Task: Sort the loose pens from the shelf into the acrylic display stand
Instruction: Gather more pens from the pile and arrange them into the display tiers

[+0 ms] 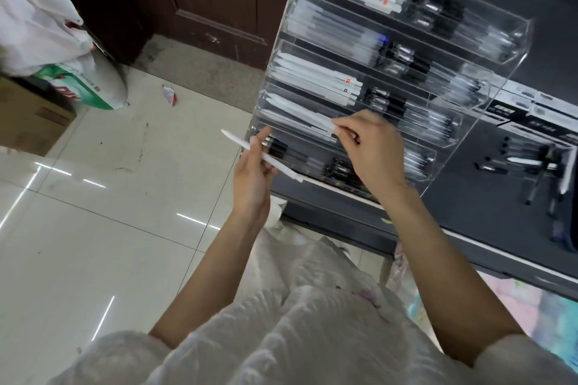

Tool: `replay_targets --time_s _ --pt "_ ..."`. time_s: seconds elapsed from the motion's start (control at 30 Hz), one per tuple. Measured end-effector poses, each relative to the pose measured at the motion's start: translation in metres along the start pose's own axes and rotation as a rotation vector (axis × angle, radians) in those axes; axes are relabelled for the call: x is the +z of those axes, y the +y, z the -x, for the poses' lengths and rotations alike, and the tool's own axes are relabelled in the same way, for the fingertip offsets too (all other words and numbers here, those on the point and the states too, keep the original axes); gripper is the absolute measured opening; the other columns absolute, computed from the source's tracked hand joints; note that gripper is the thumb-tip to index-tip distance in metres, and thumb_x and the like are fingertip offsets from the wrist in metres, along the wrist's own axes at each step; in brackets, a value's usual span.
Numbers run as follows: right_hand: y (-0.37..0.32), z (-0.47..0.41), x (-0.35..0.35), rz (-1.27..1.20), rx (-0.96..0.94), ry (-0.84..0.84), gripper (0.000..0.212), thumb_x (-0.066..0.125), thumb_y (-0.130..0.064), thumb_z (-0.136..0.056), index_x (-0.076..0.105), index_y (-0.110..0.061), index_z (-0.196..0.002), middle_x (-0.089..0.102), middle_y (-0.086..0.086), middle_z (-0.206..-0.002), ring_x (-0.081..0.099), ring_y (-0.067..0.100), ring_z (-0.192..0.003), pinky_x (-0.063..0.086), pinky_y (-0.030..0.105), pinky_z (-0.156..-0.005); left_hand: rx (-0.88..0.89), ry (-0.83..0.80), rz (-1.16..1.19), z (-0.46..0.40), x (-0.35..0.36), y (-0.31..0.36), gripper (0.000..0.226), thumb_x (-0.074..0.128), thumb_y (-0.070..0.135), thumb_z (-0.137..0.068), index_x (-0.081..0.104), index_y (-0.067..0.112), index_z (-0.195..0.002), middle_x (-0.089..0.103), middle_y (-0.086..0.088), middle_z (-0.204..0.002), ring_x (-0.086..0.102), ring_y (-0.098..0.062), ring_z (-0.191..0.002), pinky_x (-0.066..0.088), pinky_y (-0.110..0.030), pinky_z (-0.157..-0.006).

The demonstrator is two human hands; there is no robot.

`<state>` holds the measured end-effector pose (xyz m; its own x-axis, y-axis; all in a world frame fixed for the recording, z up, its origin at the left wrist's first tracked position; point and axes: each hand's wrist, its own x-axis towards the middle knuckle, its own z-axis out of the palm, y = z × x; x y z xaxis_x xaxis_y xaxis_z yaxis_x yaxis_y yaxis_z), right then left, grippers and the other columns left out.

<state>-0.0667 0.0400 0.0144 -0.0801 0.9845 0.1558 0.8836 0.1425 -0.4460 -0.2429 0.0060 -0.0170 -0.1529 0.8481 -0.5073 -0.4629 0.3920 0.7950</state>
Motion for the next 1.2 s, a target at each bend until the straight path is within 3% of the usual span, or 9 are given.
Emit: replay_targets --time_s 0.07,0.2,0.3,0.53,0.7,0.83,0.97,1.13,1.2 --pt "-0.002 -0.010 0.009 0.078 -0.077 -0.035 0.017 0.061 -0.020 -0.091 0.072 -0.015 -0.103 0.067 0.004 -0.091 0.063 0.022 -0.082 0.052 0.031 -0.061 -0.012 -0.019 -0.033 0.000 0.000 0.000 0.032 0.041 0.035 -0.101 0.066 0.021 -0.114 0.054 -0.003 -0.098 0.053 -0.010 -0.087 0.049 -0.019 -0.080" --pt "-0.002 -0.022 0.023 0.158 -0.132 -0.067 0.014 0.065 -0.012 -0.087 0.074 -0.014 -0.098 0.068 0.007 -0.088 0.064 0.026 -0.081 0.047 0.026 -0.056 -0.026 0.022 -0.025 0.002 0.008 0.002 0.026 0.051 0.029 -0.097 0.067 0.016 -0.112 0.055 0.001 -0.081 0.055 -0.007 -0.077 0.051 -0.016 -0.076" --pt "-0.002 -0.021 0.024 0.201 -0.146 -0.078 0.017 0.065 -0.007 -0.085 0.074 -0.013 -0.098 0.068 0.008 -0.091 0.063 0.026 -0.083 0.052 0.028 -0.057 -0.013 0.035 -0.035 0.003 0.011 0.003 0.023 0.057 0.023 -0.094 0.065 0.012 -0.113 0.063 0.004 -0.093 0.061 -0.008 -0.082 0.052 -0.019 -0.078" --pt "-0.032 0.009 -0.003 -0.114 -0.154 -0.180 0.021 0.062 -0.029 -0.089 0.069 -0.019 -0.107 0.069 -0.002 -0.098 0.059 0.017 -0.090 0.046 0.032 -0.082 0.067 0.052 -0.081 0.003 0.020 0.010 0.013 0.062 0.016 -0.091 0.063 0.008 -0.103 0.061 -0.009 -0.087 0.065 -0.015 -0.080 0.056 -0.025 -0.079" --pt "-0.022 0.016 -0.002 -0.057 -0.066 -0.011 0.016 0.072 -0.020 -0.081 0.072 -0.018 -0.097 0.072 -0.004 -0.087 0.061 0.015 -0.079 0.046 0.029 -0.074 0.155 0.000 -0.147 0.003 0.029 0.013 0.016 0.057 0.018 -0.095 0.062 0.005 -0.104 0.067 -0.001 -0.083 0.066 -0.015 -0.079 0.055 -0.025 -0.077" --pt "-0.004 0.005 0.004 0.113 -0.006 0.068 0.009 0.070 -0.018 -0.083 0.074 -0.015 -0.090 0.073 0.001 -0.078 0.067 0.021 -0.069 0.049 0.026 -0.057 0.479 0.061 -0.604 -0.012 0.018 0.013 0.029 0.045 0.024 -0.100 0.060 0.013 -0.122 0.062 0.005 -0.105 0.055 -0.004 -0.095 0.041 -0.011 -0.084" --pt "-0.004 -0.011 0.020 0.370 -0.122 0.002 0.011 0.080 -0.012 -0.071 0.070 -0.016 -0.071 0.064 -0.002 -0.065 0.056 0.015 -0.044 0.037 0.016 -0.043 0.995 -0.047 -1.256 -0.038 0.001 0.010 0.032 0.046 0.015 -0.091 0.065 0.018 -0.118 0.062 0.001 -0.119 0.048 -0.018 -0.111 0.030 -0.027 -0.095" --pt "-0.010 -0.028 0.025 0.558 -0.258 0.036 0.019 0.078 -0.003 -0.064 0.063 -0.016 -0.065 0.058 -0.002 -0.057 0.053 0.017 -0.058 0.042 0.025 -0.053 1.050 -0.140 -1.569 -0.050 0.003 0.005 0.033 0.043 0.026 -0.093 0.062 0.022 -0.119 0.062 0.006 -0.121 0.054 -0.019 -0.112 0.024 -0.043 -0.103" --pt "-0.013 -0.031 0.024 0.575 -0.286 0.025 0.024 0.074 0.004 -0.058 0.060 -0.015 -0.063 0.055 -0.002 -0.055 0.051 0.017 -0.058 0.034 0.023 -0.048 1.060 -0.134 -1.606 -0.053 0.003 0.006 0.032 0.042 0.027 -0.093 0.063 0.022 -0.116 0.063 0.006 -0.116 0.056 -0.020 -0.107 0.022 -0.044 -0.103"
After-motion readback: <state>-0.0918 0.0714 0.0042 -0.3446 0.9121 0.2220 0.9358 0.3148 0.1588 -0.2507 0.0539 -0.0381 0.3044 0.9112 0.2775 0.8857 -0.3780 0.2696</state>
